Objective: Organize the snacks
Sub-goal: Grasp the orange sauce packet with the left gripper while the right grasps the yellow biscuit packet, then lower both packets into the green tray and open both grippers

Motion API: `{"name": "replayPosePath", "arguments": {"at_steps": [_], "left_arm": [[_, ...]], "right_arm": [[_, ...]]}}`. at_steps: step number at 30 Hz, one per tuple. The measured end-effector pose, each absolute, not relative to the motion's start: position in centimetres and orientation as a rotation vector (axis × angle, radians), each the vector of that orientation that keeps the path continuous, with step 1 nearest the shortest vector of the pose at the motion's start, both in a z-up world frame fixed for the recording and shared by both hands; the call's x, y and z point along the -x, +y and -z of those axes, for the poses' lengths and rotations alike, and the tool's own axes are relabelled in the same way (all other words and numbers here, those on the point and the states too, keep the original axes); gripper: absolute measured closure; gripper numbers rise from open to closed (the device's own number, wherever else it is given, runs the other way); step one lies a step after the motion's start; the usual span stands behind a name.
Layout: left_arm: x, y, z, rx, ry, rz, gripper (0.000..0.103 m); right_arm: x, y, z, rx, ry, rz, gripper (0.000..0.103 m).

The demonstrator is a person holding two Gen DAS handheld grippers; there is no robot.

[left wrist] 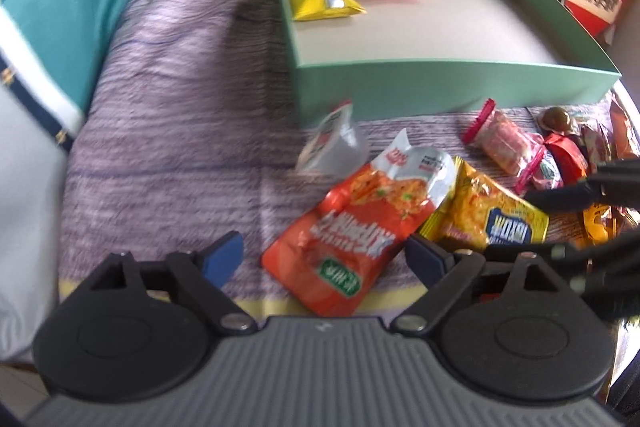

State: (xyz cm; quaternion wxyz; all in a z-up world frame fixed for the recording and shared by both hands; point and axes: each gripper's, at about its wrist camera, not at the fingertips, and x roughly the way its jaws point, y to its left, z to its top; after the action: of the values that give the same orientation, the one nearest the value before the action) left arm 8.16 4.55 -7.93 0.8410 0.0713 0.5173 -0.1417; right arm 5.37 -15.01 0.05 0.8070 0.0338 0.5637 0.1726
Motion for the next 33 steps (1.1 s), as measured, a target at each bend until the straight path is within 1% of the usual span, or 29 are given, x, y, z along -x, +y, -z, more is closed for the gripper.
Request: {"name": "replayPosePath", "arguments": {"at_steps": [1, 3, 4, 5, 6, 7, 8, 12, 13, 16, 17, 18, 19, 20, 21, 29, 33], "left_arm": [[-8.3, 4.3, 8.1, -0.16, 1.094, 0.306, 0.014], [-8.3, 3.7, 8.3, -0.189, 1.077, 0.307, 0.021], [-8.0, 3.5, 8.3, -0.206, 1.062, 0.313, 0.033], [-7.8, 3.3, 8.1, -0.215, 1.05, 0.324, 0.049], [-7.6, 3.3, 7.9, -0.21, 1.045, 0.333, 0.057], [-7.5, 3.5, 7.7, -0.195, 1.049, 0.334, 0.062], [-7.4, 3.7, 7.6, -0.181, 1.051, 0.323, 0.065], [-7.1, 5.3, 7.5, -0.109, 1.068, 0.283, 0.065], [-7.0, 5.4, 7.4, -0.102, 1.069, 0.281, 0.063], [-6.7, 5.1, 7.6, -0.137, 1.051, 0.274, 0.062], [-6.6, 4.8, 7.7, -0.151, 1.043, 0.265, 0.064], [-6.4, 4.5, 7.6, -0.159, 1.034, 0.255, 0.066], [-6.3, 4.3, 7.5, -0.159, 1.024, 0.245, 0.07], [-6.1, 4.1, 7.3, -0.153, 1.013, 0.235, 0.077], [-6.0, 4.0, 7.0, -0.144, 1.011, 0.231, 0.079], [-4.5, 4.7, 5.8, -0.048, 1.05, 0.237, 0.079], [-3.6, 4.7, 4.0, -0.024, 1.023, 0.256, 0.079]], "right_arm": [[-5.1, -14.6, -0.1, -0.051, 1.208, -0.369, 0.041], [-4.9, -13.9, -0.3, -0.007, 1.208, -0.375, 0.042], [-4.9, -13.5, -0.4, 0.009, 1.206, -0.377, 0.042], [-5.2, -13.3, -0.5, 0.019, 1.203, -0.378, 0.042], [-5.4, -12.9, -0.5, 0.024, 1.198, -0.376, 0.042], [-5.7, -12.7, -0.5, 0.03, 1.193, -0.373, 0.042], [-5.9, -12.4, -0.5, 0.038, 1.19, -0.366, 0.042], [-6.0, -11.7, 0.0, 0.087, 1.182, -0.355, 0.041], [-5.7, -11.5, 0.0, 0.112, 1.175, -0.362, 0.041], [-4.6, -10.9, 0.2, 0.184, 1.148, -0.362, 0.041], [-4.4, -10.8, 0.2, 0.186, 1.14, -0.353, 0.041], [-4.3, -10.9, 0.1, 0.181, 1.134, -0.337, 0.047], [-4.3, -11.1, -0.1, 0.159, 1.133, -0.327, 0.055], [-4.5, -11.5, -0.3, 0.114, 1.14, -0.326, 0.056], [-4.7, -12.1, -0.6, 0.071, 1.148, -0.327, 0.056], [-4.7, -15.9, -2.4, -0.156, 1.147, -0.3, 0.056], [-4.6, -17.2, -3.3, -0.238, 1.135, -0.293, 0.056]]}}
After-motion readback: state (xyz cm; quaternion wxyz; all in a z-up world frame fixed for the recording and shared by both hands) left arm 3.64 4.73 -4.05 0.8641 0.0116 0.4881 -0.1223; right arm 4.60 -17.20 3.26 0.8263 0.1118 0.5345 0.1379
